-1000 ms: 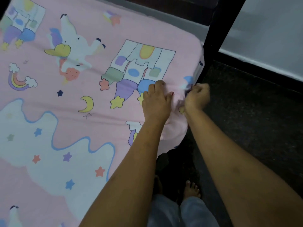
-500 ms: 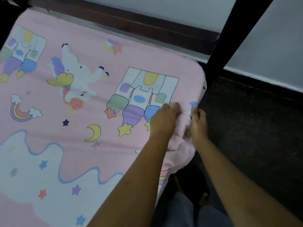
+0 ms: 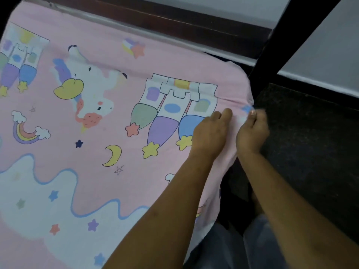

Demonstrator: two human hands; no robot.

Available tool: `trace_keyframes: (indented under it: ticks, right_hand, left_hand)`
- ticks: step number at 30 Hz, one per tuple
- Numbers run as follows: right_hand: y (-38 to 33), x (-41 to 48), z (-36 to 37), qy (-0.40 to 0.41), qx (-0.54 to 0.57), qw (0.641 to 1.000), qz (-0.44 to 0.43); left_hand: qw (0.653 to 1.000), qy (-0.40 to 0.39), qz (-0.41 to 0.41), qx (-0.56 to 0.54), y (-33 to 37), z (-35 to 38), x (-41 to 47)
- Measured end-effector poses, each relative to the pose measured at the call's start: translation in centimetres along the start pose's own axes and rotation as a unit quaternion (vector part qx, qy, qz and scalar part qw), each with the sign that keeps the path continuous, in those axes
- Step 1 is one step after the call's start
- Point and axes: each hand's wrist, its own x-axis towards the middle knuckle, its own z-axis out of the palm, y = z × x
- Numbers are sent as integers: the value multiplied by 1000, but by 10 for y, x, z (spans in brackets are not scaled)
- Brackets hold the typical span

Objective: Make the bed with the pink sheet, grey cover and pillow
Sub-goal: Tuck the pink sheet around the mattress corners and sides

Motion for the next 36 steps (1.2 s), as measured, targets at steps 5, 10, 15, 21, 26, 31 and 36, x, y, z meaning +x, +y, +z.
trace_keyframes:
  ticks: [5, 10, 15, 21, 26, 31, 36]
  right_hand:
    - [19, 6, 0, -56, -43, 997, -16]
    - [24, 26, 3, -121, 46, 984, 124]
    - [25, 61, 2, -244, 79, 936, 240]
    - [17, 80, 22, -118, 75, 970, 201]
    - [-1, 99, 17, 51, 70, 984, 154]
    - [13, 105, -7, 9, -132, 991, 19]
    - [27, 121, -25, -39, -325, 937, -125]
  left_hand:
    - [999, 43, 17, -28, 12, 11, 10]
    - [990, 68, -74, -96, 3, 14, 26]
    - [989, 49, -85, -109, 2, 10, 48]
    - [994, 15, -76, -71, 10, 8, 58]
    - [996, 56, -49, -57, 23, 10, 64]
    - [997, 70, 22, -23, 26, 21, 68]
    - [984, 121, 121, -45, 8, 44, 46]
